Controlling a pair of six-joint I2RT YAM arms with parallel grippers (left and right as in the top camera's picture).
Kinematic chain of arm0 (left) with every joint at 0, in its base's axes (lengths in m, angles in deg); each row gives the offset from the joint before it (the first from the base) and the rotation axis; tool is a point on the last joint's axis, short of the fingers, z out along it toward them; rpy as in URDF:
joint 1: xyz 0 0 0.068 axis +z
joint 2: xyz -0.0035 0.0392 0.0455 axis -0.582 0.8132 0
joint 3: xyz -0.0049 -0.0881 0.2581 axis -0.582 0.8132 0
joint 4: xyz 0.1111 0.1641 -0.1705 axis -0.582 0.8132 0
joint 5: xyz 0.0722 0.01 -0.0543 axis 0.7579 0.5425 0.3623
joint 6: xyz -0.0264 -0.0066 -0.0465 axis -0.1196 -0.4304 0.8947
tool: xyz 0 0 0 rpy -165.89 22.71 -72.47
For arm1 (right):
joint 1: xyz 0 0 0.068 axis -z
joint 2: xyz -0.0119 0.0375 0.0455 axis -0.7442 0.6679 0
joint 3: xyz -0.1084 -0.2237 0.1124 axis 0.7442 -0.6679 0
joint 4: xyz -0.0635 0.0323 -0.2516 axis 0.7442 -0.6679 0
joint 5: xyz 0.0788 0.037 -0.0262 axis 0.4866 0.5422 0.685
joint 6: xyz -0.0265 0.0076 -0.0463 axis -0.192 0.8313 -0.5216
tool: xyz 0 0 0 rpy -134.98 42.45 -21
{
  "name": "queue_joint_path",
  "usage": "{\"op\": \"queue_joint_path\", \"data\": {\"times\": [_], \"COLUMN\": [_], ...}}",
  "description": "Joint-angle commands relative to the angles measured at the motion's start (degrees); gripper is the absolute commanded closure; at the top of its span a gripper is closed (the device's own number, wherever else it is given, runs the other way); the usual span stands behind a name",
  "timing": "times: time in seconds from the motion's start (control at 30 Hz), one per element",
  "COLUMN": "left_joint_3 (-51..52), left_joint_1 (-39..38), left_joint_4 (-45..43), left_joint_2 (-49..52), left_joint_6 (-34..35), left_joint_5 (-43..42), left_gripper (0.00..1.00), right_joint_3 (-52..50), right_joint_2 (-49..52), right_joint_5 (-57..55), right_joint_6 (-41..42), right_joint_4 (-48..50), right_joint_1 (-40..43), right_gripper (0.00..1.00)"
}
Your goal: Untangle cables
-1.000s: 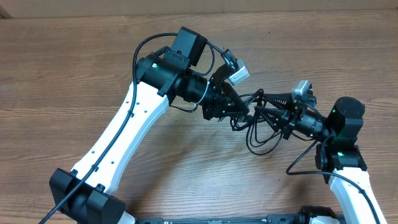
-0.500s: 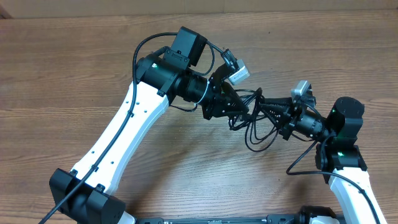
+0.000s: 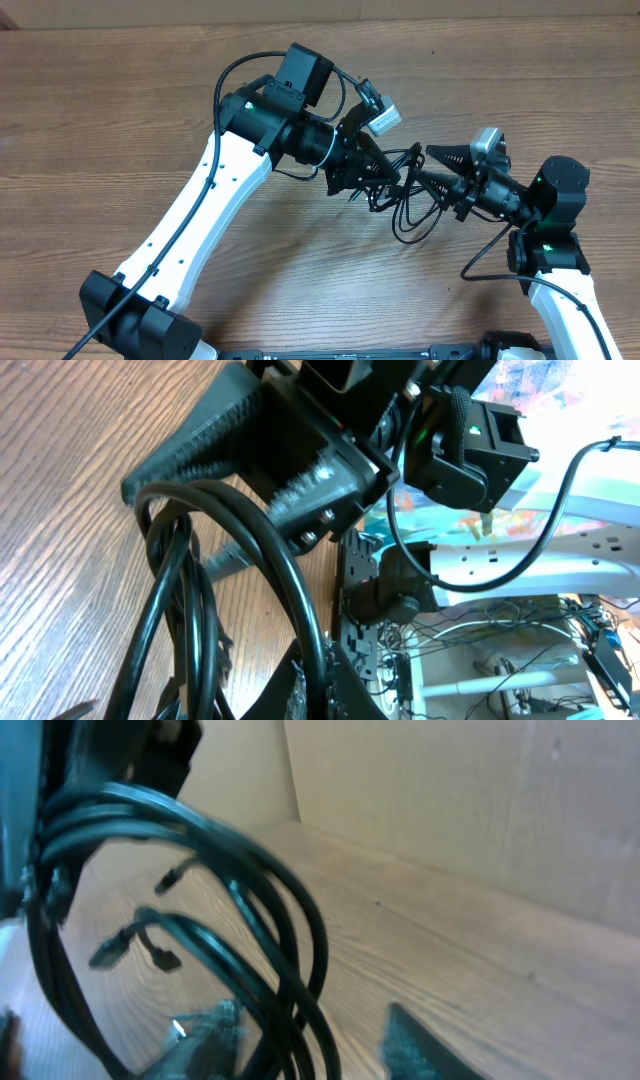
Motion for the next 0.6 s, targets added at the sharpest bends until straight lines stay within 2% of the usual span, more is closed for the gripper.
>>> {"op": "queue_joint_path", "data": {"times": [0.0,0.1,0.17,0.2,0.23,0.3,0.5,0.57], "left_joint_3": [-1.4,-1.4,-1.4,-1.4,-1.4,-1.4,-1.4,-1.4], "left_joint_1": [-1.5,-2.5,-2.6,-2.6,-2.6,-2.7,-2.6,-2.6], "left_joint_4": [-0.6,-0.7,-0.9,-1.1,-1.5,-2.1,-2.2,-2.4], "left_joint_2": [-1.6,-1.6,-1.6,-1.6,-1.6,-1.6,-1.6,-1.6], "left_joint_6": [1.5,1.5,1.5,1.6,2.1,2.6,3.2,3.2], "left_joint_5": [-1.7,-1.7,-1.7,-1.7,-1.7,-1.7,-1.7,-1.6], "left_gripper": [0.96,0.96,0.96,0.96,0.96,0.96,0.96,0.96], "right_joint_3": [0.8,0.8,0.8,0.8,0.8,0.8,0.8,0.8], "right_joint_2": [0.0,0.0,0.0,0.0,0.0,0.0,0.0,0.0], "right_joint_5": [-0.2,-0.1,-0.1,-0.1,-0.1,-0.1,0.1,0.1], "right_joint_6": [0.0,0.0,0.0,0.0,0.0,0.0,0.0,0.0], "right_joint_4": [0.9,1.3,1.2,1.1,1.0,0.6,0.0,-0.2], "right_joint_1": [0.1,0.1,0.1,0.1,0.1,0.1,0.1,0.1], "right_gripper": [0.70,0.82,0.82,0.74,0.57,0.52,0.85,0.91]}}
